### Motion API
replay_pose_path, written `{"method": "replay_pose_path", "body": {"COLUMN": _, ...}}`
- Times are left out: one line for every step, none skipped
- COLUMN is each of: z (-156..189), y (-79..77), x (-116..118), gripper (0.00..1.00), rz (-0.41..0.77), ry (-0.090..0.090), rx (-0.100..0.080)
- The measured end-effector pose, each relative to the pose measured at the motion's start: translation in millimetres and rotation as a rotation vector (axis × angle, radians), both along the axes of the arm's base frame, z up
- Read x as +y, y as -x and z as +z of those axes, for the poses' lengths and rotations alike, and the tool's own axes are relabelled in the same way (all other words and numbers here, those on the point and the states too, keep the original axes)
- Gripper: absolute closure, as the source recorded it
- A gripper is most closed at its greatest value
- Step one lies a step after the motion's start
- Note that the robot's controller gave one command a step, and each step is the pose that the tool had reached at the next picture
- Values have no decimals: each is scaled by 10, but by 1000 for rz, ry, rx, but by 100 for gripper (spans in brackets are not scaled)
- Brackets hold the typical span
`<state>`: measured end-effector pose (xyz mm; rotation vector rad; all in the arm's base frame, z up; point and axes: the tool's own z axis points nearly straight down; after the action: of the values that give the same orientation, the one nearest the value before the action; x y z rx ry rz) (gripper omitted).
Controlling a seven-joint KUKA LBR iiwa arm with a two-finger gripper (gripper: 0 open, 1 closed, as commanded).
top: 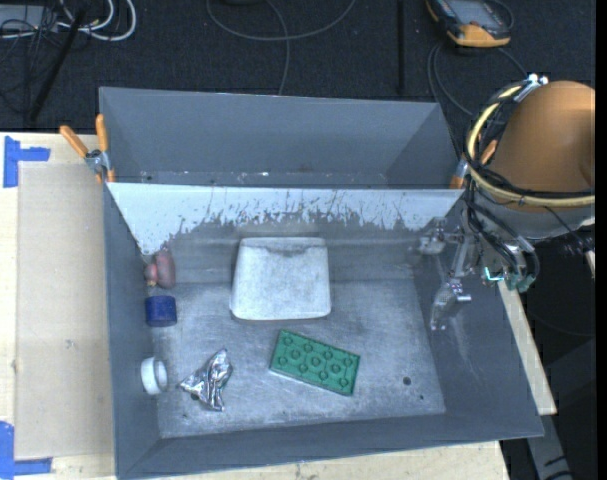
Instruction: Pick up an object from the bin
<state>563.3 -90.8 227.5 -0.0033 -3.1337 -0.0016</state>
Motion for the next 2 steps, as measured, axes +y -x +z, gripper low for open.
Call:
{"method": "replay_pose_path", "body": {"z": -739, "y": 309, "x": 697, "gripper": 0, "rz": -13, "ry": -4, "rx": 4}}
{"method": "replay_pose_path", "body": {"z": -1593, "y": 334, "x": 1531, "gripper": 0, "rz": -19, "ry": 0, "rx": -9}}
